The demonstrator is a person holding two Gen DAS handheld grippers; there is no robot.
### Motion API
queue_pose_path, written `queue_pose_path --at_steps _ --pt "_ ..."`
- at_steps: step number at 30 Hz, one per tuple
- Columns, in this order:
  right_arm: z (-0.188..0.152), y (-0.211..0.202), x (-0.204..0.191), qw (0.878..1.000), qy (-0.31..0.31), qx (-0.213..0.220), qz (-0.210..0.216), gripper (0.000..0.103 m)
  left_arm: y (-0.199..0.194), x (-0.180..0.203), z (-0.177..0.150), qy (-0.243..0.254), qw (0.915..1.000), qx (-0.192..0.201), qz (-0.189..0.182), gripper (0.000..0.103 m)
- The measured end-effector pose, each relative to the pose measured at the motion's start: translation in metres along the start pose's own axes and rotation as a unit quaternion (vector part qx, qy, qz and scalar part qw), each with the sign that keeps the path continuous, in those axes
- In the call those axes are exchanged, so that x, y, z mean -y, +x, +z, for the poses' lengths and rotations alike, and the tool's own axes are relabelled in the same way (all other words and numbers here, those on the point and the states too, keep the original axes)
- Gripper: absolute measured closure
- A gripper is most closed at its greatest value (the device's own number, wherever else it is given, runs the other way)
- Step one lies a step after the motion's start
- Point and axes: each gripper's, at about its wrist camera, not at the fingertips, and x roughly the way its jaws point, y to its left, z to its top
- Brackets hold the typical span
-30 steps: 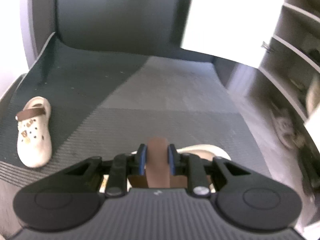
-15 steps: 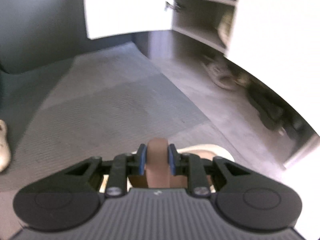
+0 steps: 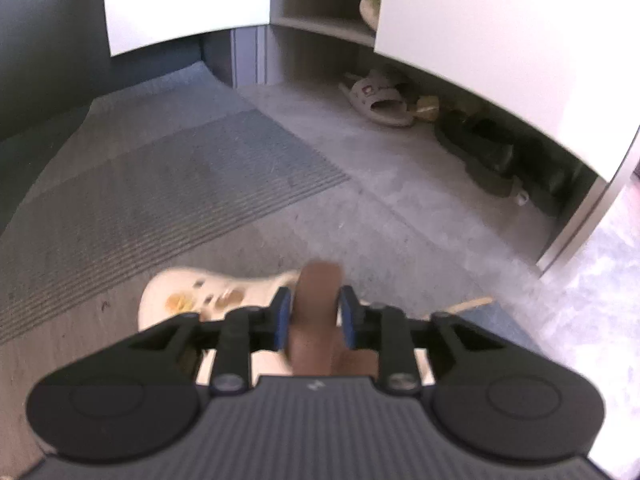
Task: Organize scattered shoes
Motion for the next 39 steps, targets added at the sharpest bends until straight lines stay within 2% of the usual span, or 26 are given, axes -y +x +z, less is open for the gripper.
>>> queue_pose_path --at_steps 1,3,8,10,12,17,19,22,26,31,34,39 --pt "-0.001 0.0 -0.002 1.0 -0.002 0.0 0.001 0.02 -0.005 -0.003 -0.003 0.008 1.0 0.002 -0.005 0.045" --pt "-0.001 0.0 -0.004 1.0 -0.007 0.001 0.004 0.02 -0.016 -0.008 -0.006 0.02 0.9997 0.008 -0.011 0.029" --pt "-0.001 0.005 -0.01 0.999 -0.032 0.007 0.01 0.02 -0.075 -0.042 -0.024 0.015 0.9993 0.028 -0.018 0.024" --pt "0.003 0.009 -0.017 0.999 -0.048 0.012 0.016 0.02 -0.099 -0.056 -0.03 0.007 0.9996 0.025 -0.003 0.021" --pt "0.006 0.018 -0.024 0.996 -0.085 0.018 0.027 0.02 -0.132 -0.078 -0.042 -0.023 0.9993 0.029 0.0 0.014" --pt "0.021 0.05 -0.045 0.979 -0.198 0.019 0.046 0.02 -0.182 -0.119 -0.073 -0.097 0.9944 0.04 -0.012 0.012" --pt "0.03 0.068 -0.057 0.969 -0.24 0.018 0.046 0.02 -0.188 -0.129 -0.082 -0.121 0.9919 0.037 -0.018 0.012" --pt "0.044 0.098 -0.075 0.955 -0.293 0.02 0.046 0.02 -0.193 -0.142 -0.09 -0.134 0.9891 0.053 -0.029 0.012" --pt "0.068 0.137 -0.095 0.96 -0.273 0.028 0.06 0.02 -0.194 -0.158 -0.097 -0.165 0.9845 0.052 -0.03 0.012" --pt "0.075 0.181 -0.122 0.959 -0.275 0.026 0.064 0.02 -0.195 -0.175 -0.104 -0.192 0.9796 0.054 -0.024 0.012" --pt "0.073 0.191 -0.137 0.953 -0.297 0.029 0.057 0.02 -0.191 -0.183 -0.105 -0.199 0.9787 0.048 -0.016 0.012" --pt "0.054 0.202 -0.159 0.925 -0.37 0.03 0.085 0.02 -0.185 -0.19 -0.107 -0.209 0.977 0.04 -0.016 0.012"
